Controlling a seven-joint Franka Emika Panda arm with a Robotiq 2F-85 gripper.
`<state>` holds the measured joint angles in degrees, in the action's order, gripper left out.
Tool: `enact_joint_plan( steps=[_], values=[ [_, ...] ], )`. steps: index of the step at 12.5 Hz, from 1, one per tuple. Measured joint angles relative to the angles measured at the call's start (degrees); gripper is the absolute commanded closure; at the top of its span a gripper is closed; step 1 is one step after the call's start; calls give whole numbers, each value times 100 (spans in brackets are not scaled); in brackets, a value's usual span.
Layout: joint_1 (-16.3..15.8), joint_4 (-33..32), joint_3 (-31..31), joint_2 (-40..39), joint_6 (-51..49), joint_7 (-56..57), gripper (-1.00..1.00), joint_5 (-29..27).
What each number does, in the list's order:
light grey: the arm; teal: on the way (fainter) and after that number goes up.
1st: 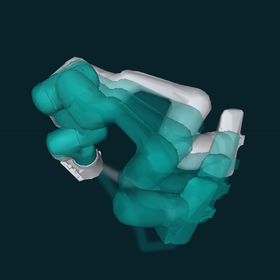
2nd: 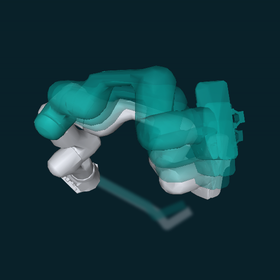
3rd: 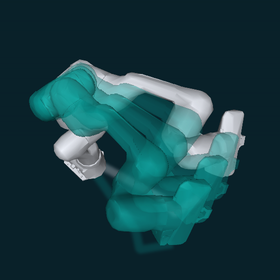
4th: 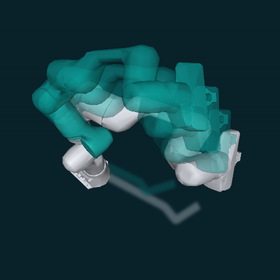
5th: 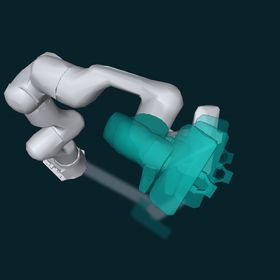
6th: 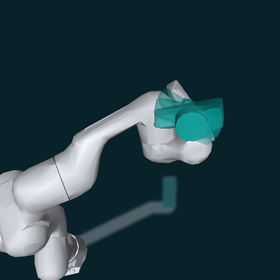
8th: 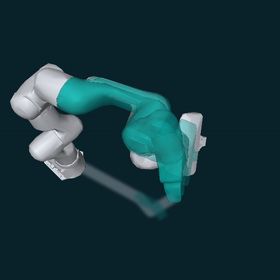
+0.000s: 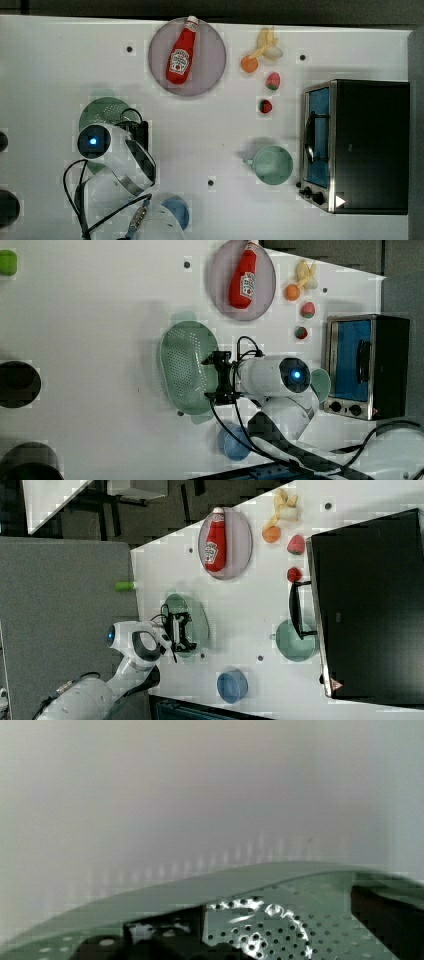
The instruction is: Drag strainer left to right.
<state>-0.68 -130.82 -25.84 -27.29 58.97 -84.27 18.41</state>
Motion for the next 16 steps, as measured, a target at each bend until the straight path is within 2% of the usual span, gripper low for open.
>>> enact_joint_plan(
  steps=[2, 4, 7, 11, 16],
  values=[
    [92, -179, 85, 31, 179, 118, -100, -66],
    [353, -269, 97, 29, 565, 280, -100, -39],
    [587, -537, 469, 182, 683, 750, -100, -197],
    [742, -537, 979, 207, 778, 1382, -100, -11],
    [849, -683, 1687, 273, 783, 2143, -100, -99]
  ],
)
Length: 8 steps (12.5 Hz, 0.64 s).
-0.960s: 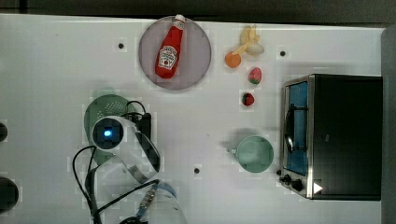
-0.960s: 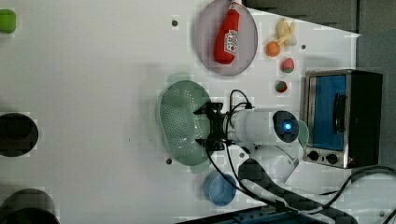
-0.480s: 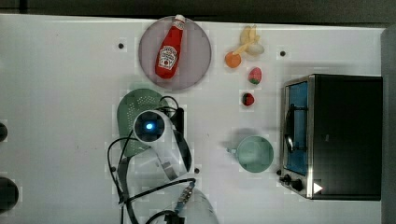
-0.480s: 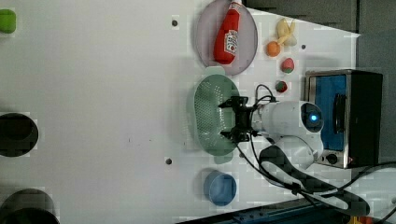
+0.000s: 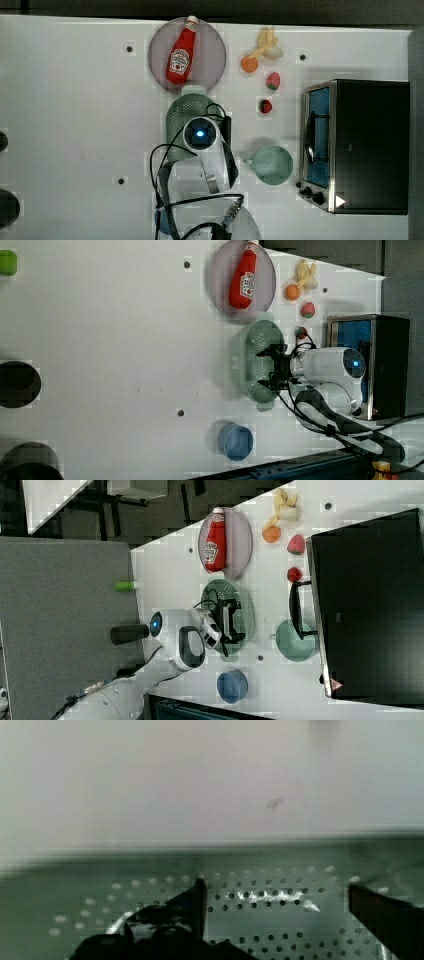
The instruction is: Drag strainer left to right.
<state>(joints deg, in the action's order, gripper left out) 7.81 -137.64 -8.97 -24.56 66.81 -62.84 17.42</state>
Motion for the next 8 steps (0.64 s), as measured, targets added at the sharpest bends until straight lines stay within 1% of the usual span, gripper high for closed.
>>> enact_joint_plan(
  steps=[5, 7, 8],
  values=[
    [-15, 45, 554, 53, -95, 615, -100, -49],
    [66, 90, 816, 43, 11, 627, -100, -134],
    [102, 101, 938, 45, 84, 663, -100, -31]
  ],
)
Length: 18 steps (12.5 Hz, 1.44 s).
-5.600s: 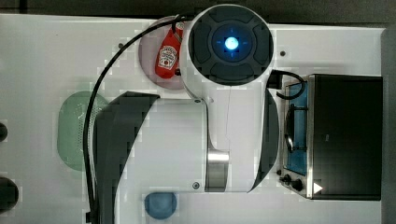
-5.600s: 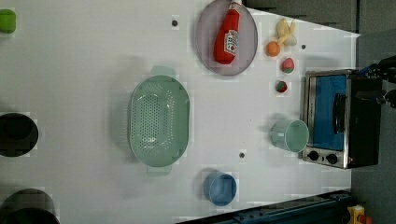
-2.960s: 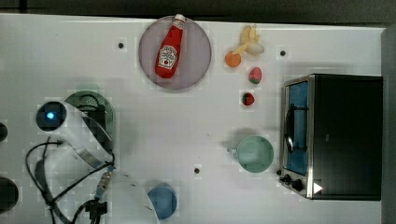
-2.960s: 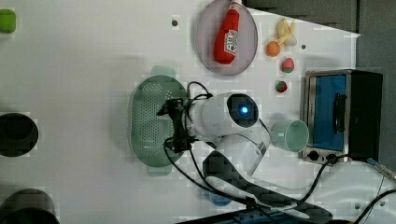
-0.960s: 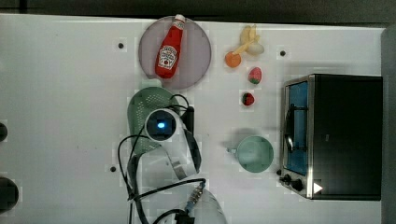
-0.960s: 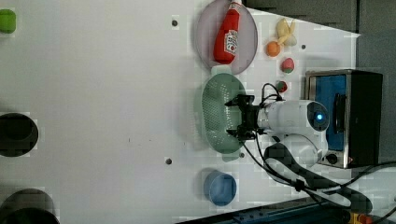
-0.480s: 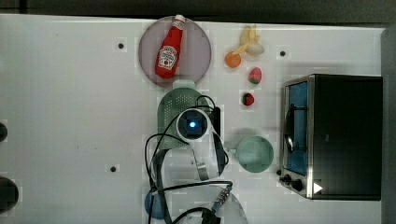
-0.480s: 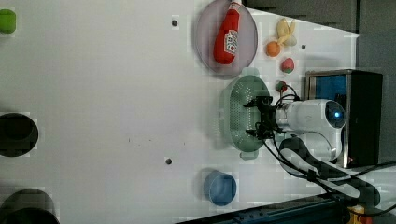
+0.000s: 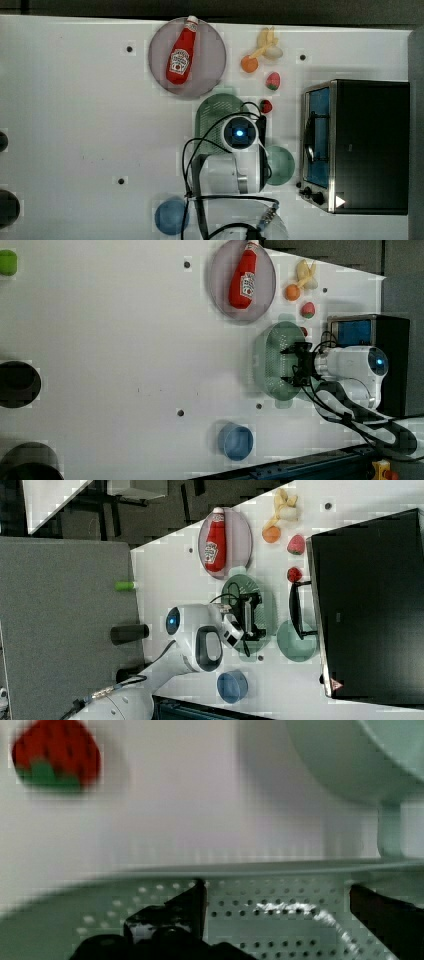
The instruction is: Drag strainer left to right.
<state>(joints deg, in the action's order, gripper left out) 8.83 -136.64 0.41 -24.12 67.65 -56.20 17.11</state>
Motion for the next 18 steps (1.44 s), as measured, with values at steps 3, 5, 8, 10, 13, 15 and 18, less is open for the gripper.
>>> enact_joint_plan(
  steps=[3, 5, 8, 10, 13, 15, 18],
  values=[
    [43, -56, 224, 20, 145, 643, -100, 55],
    [52, -101, 105, 64, -6, 1172, -100, 32],
    [14, -201, -325, 762, -436, 1569, -100, 162],
    [-57, -123, -611, 1455, -1279, 1721, -100, 159],
    [-122, 336, -993, 2447, -2563, 1984, -100, 36],
    [-110, 727, -1117, 2850, -3598, 2495, -100, -794],
    [15, 906, -1056, 3500, -4529, 3626, -100, -1776]
  ],
)
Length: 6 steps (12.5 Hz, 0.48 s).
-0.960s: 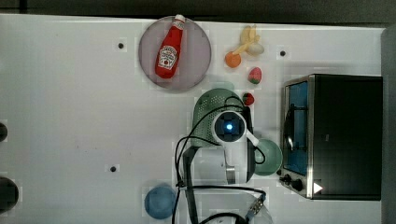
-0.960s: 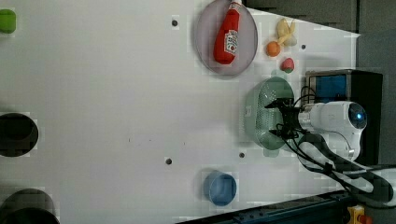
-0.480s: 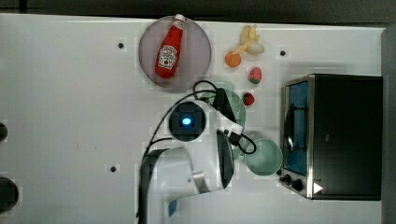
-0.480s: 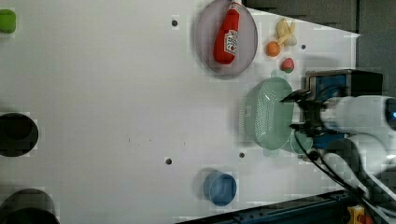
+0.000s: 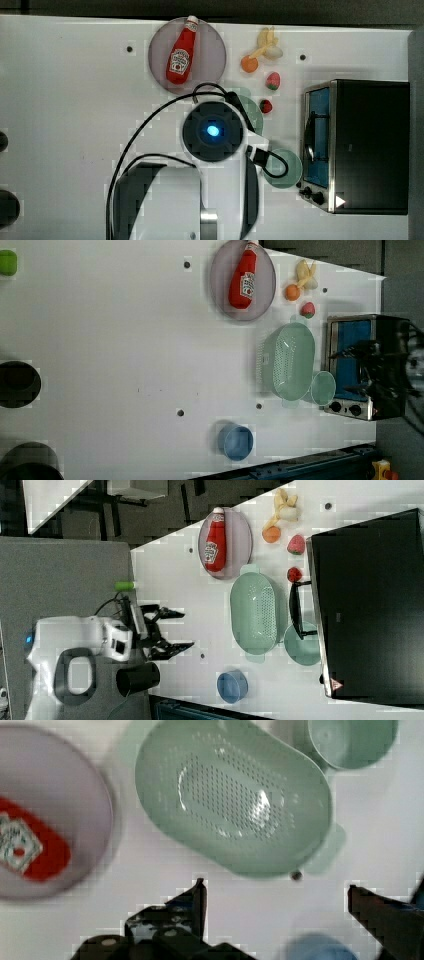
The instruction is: Drag strainer left to right.
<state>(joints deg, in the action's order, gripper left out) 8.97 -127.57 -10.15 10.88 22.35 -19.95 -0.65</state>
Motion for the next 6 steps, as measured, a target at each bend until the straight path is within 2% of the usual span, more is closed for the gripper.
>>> enact_joint_plan(
  steps=[1, 4, 6],
  values=[
    [-1, 134, 67, 200, -253, 276, -100, -187],
    [59, 783, 293, 810, -1423, 804, -100, 28],
    [157, 1298, 422, 1018, -1884, 958, -100, -95]
  ],
)
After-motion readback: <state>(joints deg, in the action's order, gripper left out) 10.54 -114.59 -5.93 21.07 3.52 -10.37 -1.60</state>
